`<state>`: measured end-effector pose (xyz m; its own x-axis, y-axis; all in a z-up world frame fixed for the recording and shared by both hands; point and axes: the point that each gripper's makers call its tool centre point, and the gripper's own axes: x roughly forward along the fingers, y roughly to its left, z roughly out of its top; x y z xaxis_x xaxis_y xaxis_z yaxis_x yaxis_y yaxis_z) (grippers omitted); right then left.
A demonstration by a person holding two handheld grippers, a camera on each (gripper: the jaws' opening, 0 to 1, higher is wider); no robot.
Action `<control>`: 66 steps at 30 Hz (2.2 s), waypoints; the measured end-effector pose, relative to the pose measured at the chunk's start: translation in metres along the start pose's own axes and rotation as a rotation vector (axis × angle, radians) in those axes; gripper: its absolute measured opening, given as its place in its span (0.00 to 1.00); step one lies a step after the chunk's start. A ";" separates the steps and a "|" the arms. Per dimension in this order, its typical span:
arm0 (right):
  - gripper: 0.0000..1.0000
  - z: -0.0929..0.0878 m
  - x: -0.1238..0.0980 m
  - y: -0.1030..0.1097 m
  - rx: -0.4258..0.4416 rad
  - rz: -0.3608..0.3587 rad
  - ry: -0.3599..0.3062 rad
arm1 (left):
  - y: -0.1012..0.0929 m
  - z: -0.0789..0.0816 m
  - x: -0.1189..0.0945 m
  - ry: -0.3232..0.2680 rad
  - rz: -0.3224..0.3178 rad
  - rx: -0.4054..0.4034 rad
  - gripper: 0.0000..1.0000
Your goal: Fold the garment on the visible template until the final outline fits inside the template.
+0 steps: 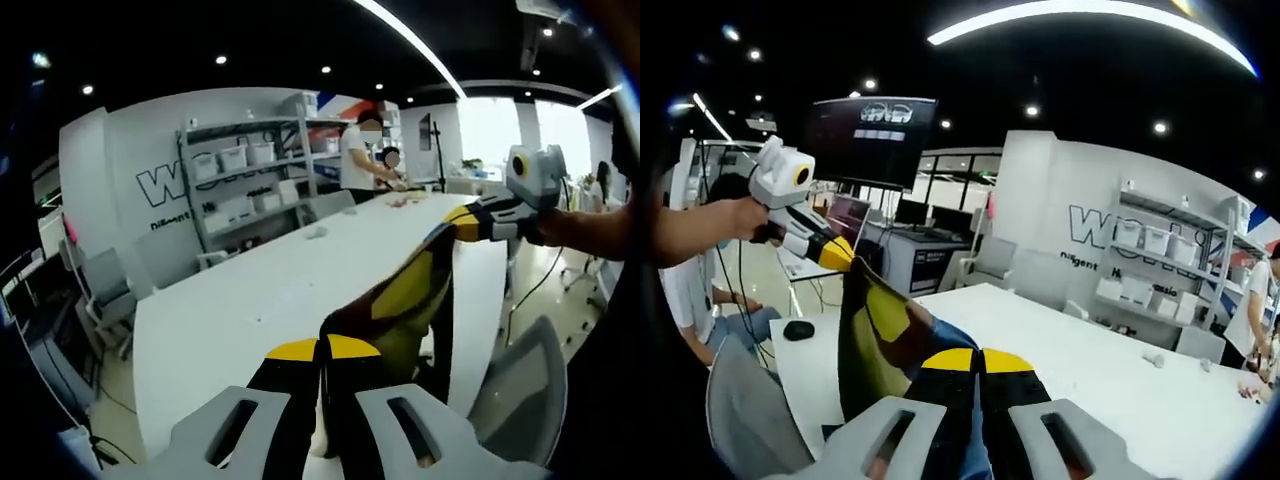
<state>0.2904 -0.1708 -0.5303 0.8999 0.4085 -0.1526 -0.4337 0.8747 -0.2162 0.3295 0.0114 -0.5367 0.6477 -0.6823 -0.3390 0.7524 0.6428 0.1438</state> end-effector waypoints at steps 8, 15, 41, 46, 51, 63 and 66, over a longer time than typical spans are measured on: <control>0.00 -0.010 0.019 -0.016 -0.017 0.001 0.017 | 0.013 0.001 0.025 0.018 -0.012 0.010 0.02; 0.00 -0.020 0.038 -0.029 -0.016 -0.008 0.029 | 0.026 -0.001 0.048 0.024 -0.017 -0.001 0.02; 0.00 -0.067 0.110 -0.059 -0.040 0.000 0.121 | 0.068 -0.037 0.117 0.081 -0.031 -0.055 0.02; 0.00 -0.080 0.119 -0.065 -0.038 -0.004 0.139 | 0.069 -0.043 0.128 0.083 -0.039 -0.065 0.02; 0.00 -0.095 0.127 -0.075 -0.040 -0.020 0.170 | 0.067 -0.045 0.139 0.062 -0.081 -0.053 0.02; 0.00 -0.125 0.151 -0.083 -0.099 0.028 0.232 | 0.079 -0.063 0.168 0.108 -0.082 -0.064 0.03; 0.00 -0.131 0.159 -0.085 -0.116 0.036 0.244 | 0.081 -0.070 0.175 0.125 -0.072 -0.066 0.03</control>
<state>0.4640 -0.2144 -0.6624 0.8522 0.3516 -0.3875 -0.4803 0.8193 -0.3131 0.4959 -0.0314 -0.6495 0.5694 -0.6813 -0.4601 0.7841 0.6182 0.0549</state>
